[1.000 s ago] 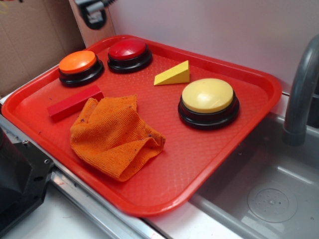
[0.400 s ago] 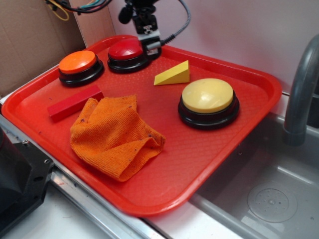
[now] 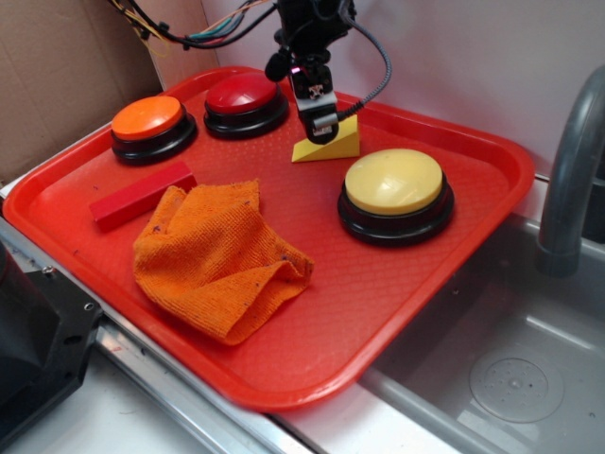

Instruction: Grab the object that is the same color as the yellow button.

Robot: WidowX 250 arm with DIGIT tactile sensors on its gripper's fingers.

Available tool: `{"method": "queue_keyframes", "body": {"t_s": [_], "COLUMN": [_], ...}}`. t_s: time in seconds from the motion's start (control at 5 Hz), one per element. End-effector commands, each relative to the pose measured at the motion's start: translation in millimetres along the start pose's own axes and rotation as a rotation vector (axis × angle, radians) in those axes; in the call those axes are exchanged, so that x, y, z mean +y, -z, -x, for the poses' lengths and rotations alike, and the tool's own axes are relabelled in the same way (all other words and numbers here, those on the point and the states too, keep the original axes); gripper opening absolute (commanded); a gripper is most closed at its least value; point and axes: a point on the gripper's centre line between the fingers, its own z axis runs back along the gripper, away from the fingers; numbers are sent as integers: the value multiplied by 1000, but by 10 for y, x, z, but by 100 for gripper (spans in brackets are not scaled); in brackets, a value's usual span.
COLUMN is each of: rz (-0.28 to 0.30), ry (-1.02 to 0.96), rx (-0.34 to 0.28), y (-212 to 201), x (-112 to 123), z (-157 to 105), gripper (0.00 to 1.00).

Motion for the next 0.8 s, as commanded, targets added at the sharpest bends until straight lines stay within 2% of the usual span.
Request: {"method": "queue_keyframes", "body": {"t_s": [0.0,0.2,0.4,0.6], "rz": [34,42,22,50], "ry": [116,141,167,156], "rx": [-47,-67,-90,-108], "y": [64,123,144,223], "x": [43,35,-56,-103], "z": [-130,-216,-384,-433], "gripper": [100,100,100,100]}}
